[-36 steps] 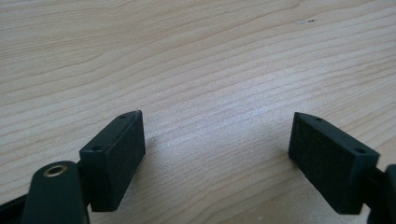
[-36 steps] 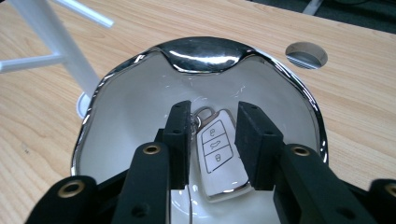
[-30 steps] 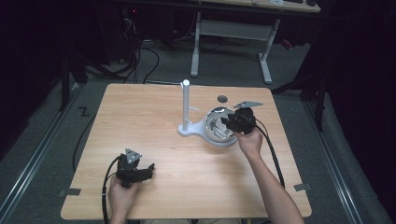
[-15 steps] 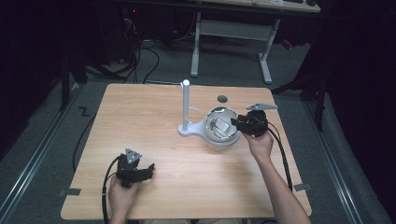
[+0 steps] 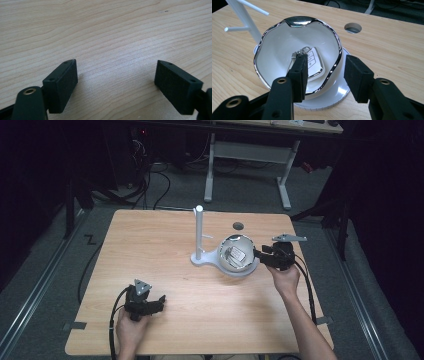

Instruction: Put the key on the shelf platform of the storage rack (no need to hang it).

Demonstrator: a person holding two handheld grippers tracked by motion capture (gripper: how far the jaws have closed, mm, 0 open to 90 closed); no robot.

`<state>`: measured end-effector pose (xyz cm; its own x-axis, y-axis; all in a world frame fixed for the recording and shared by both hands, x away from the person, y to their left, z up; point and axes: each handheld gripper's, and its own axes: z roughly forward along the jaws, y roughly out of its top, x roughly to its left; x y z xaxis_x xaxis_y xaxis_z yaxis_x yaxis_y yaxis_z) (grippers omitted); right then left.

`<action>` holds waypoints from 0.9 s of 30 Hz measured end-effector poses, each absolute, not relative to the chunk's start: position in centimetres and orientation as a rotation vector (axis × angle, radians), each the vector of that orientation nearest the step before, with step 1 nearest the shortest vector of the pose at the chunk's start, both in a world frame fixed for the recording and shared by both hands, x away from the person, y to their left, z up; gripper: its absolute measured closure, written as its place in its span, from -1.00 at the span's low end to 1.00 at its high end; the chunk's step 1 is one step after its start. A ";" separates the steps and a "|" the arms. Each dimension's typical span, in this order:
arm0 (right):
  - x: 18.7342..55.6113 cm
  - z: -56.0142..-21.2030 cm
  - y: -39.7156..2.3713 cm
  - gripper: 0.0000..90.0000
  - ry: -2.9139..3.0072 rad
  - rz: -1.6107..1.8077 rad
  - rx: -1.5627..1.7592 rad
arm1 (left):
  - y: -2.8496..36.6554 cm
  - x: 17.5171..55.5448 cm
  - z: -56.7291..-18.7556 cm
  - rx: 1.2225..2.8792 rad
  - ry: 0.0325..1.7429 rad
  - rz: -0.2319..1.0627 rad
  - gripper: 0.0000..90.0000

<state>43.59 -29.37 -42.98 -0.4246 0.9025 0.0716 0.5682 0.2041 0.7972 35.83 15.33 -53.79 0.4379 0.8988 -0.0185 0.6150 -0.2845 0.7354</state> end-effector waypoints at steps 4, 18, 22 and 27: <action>43.1 -42.7 -29.7 0.20 2.069 1.088 1.359 | 15.3 35.8 -53.8 2.011 1.269 0.534 -0.58; 41.3 -42.9 -31.5 0.20 2.030 1.097 1.386 | 15.3 35.8 -53.8 2.011 1.268 0.534 -0.58; 40.5 -43.1 -32.4 0.19 2.021 1.098 1.398 | 15.3 35.8 -53.8 2.011 1.268 0.534 -0.58; 39.8 -43.3 -33.1 0.19 2.008 1.106 1.416 | 15.3 35.8 -53.8 2.012 1.268 0.534 -0.58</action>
<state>39.82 -33.09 -43.34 -0.3764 0.9223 0.0880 0.5675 0.1544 0.8088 35.83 15.33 -53.79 0.4384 0.8986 -0.0181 0.6148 -0.2852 0.7353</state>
